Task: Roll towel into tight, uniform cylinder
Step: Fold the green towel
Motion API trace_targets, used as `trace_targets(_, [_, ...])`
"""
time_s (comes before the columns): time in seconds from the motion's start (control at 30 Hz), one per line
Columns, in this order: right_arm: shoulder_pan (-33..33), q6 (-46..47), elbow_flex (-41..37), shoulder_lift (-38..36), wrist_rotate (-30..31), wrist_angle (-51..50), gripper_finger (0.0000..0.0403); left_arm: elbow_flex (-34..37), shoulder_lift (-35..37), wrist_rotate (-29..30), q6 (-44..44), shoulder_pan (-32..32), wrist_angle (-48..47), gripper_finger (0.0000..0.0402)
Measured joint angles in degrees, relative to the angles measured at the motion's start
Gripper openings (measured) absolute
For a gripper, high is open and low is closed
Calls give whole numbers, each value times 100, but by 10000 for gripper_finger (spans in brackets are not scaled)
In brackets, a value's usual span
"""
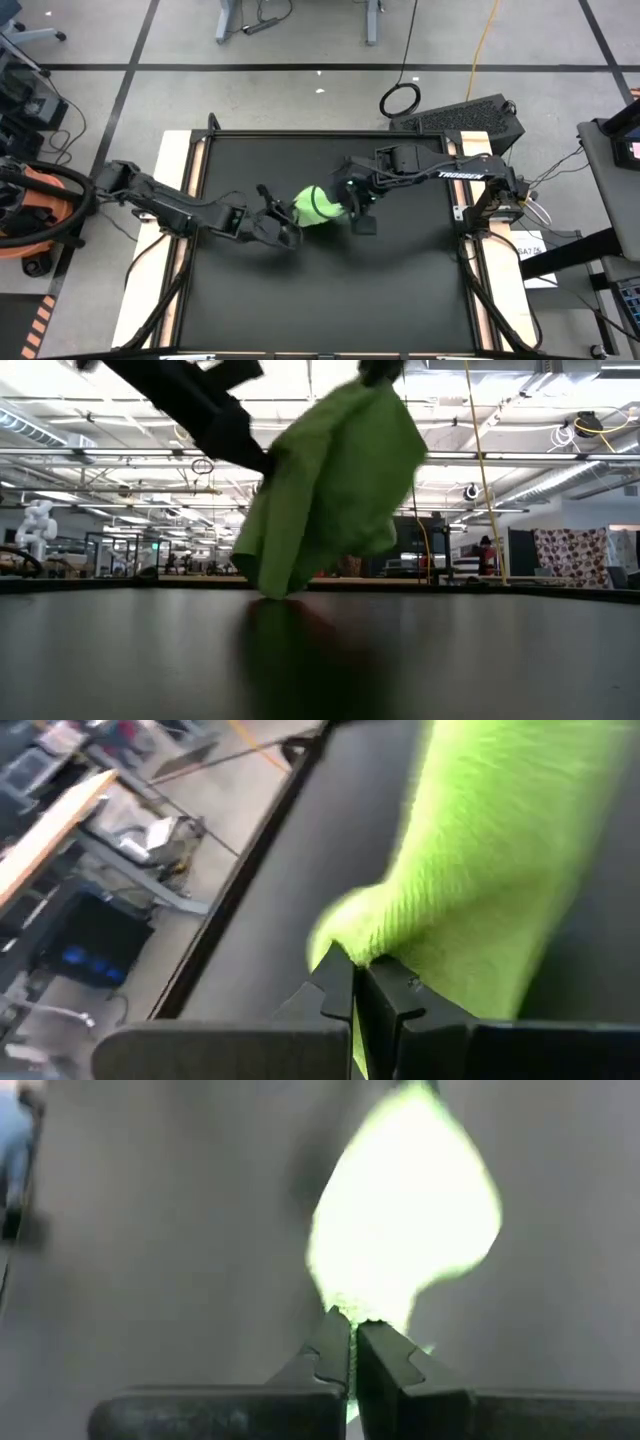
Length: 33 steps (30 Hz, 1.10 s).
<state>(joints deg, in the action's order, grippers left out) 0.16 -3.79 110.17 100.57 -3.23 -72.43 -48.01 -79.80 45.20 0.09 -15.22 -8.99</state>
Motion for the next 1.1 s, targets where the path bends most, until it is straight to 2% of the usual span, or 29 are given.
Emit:
trace_targets(0.13, [30,279,0,0,-341,-606,0,-283,482,-555,-294,-325,-1119,2])
trace_targets(0.2, [101,353,0,2,-776,-653,0,-412,700,-1161,-303,-466,-1401,2])
trace_targets(0.3, [280,365,0,2,-1461,-608,0,-610,886,-2308,-182,-603,-1397,1])
trace_targets(0.37, [422,329,0,2,-1732,-468,0,-743,927,-2859,-77,-643,-1402,1])
trace_targets(0.43, [550,241,0,6,-1737,-263,1,-776,924,-2873,-39,-627,-1380,1])
trace_targets(0.57, [673,246,0,99,-1109,-28,31,-772,710,-2436,-84,-346,-1582,18])
trace_targets(0.63, [649,224,0,228,-924,-79,69,-768,533,-2362,-132,-133,-1767,47])
trace_targets(0.77, [601,197,0,514,-753,-230,168,-768,160,-2214,-292,258,-2049,127])
trace_targets(0.9, [581,105,-2,825,-163,-461,256,-765,-40,-2197,-566,489,-2403,208])
trace_targets(1.0, [584,15,-2,1001,27,-632,290,-765,-54,-2164,-741,519,-2553,250])
trace_targets(1.1, [708,-76,-2,1090,-260,-505,295,-765,31,-2384,-862,400,-2622,270])
